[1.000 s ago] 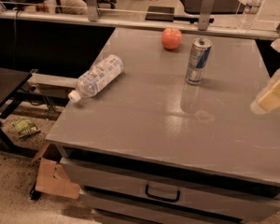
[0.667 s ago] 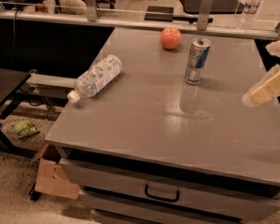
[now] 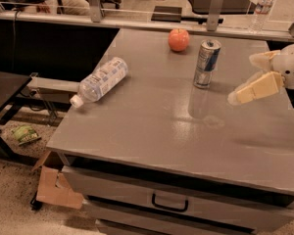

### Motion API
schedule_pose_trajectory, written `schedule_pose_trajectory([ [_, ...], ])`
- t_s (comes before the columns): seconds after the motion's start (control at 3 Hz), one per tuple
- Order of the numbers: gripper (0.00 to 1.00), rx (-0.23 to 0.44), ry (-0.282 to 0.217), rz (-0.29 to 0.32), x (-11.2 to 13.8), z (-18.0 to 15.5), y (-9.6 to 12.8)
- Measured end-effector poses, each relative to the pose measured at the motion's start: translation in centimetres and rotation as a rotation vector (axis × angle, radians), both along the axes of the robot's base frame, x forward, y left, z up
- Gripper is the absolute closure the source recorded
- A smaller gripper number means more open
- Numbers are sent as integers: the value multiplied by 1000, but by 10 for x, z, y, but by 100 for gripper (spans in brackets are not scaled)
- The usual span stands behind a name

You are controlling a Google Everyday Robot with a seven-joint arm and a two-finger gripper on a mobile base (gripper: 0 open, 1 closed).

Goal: Move redbull can near apple

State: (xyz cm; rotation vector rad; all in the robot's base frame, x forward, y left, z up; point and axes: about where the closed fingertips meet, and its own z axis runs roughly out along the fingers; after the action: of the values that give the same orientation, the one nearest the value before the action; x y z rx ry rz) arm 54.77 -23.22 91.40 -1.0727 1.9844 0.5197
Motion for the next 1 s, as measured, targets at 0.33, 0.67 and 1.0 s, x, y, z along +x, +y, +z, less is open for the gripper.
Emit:
schedule_pose_trajectory([
  [0.33,0,0,0,0,0,0,0],
  [0.67,0,16,-43,-19,12,1,3],
  [1.0,0,67,-154,-65,49,6,13],
])
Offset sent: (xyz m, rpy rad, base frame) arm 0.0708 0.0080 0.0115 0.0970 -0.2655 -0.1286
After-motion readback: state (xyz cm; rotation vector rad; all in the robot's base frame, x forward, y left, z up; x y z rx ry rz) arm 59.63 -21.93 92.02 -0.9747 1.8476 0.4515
